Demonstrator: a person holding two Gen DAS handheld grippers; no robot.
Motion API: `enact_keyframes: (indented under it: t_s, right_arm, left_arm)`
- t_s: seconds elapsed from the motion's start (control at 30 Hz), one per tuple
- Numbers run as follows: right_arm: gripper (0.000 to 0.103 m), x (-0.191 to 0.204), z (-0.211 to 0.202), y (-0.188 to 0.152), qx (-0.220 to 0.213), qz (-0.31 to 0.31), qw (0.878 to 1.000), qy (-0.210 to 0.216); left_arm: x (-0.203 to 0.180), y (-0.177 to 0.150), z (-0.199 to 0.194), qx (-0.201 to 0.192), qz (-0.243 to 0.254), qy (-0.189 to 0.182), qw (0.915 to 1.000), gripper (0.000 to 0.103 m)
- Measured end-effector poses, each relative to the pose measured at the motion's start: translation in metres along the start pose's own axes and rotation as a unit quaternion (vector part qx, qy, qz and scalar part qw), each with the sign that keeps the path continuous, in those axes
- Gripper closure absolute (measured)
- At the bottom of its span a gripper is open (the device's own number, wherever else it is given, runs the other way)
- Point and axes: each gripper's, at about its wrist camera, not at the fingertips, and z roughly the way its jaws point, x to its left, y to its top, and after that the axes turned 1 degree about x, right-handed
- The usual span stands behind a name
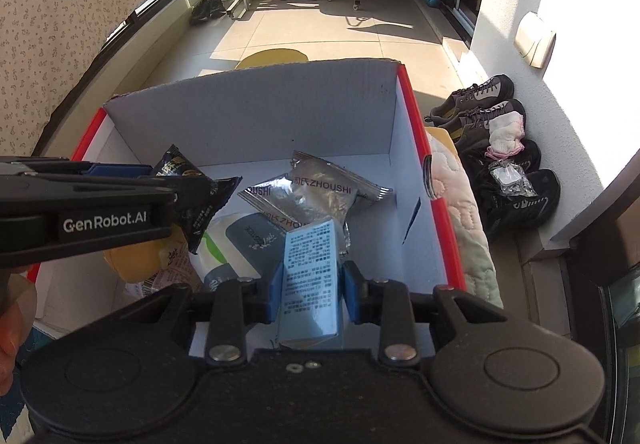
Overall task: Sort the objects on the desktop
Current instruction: 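Lower the carton into the box with the right tool while the left tool releases the snack bag inside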
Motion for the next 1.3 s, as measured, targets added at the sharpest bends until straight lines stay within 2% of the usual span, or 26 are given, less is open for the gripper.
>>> enact_keyframes:
  t_s: [0.5,0.63,0.87,1.3]
  right_arm:
    - [0.065,-0.008,-0.004,0.003,-0.013,0.000,1.000,-0.001]
    - [0.054,-0.012,-0.006,0.002,-0.012,0.005,1.000,0.004]
    - [0.054,-0.012,-0.015,-0.001,-0.015,0.006,1.000,0.010]
    - [0.054,-0.005,-0.051,-0.007,-0.025,0.010,0.999,0.021]
  left_arm:
    - [0.001,0.020,0.024,0.030,0.007,0.019,0.9994,0.054]
    - [0.001,0.023,0.021,0.027,0.003,0.021,0.9994,0.043]
    - [-0.001,0.021,0.005,0.020,0.003,0.019,0.9996,0.043]
    - [-0.010,0.014,-0.053,-0.009,0.009,0.016,0.9998,0.043]
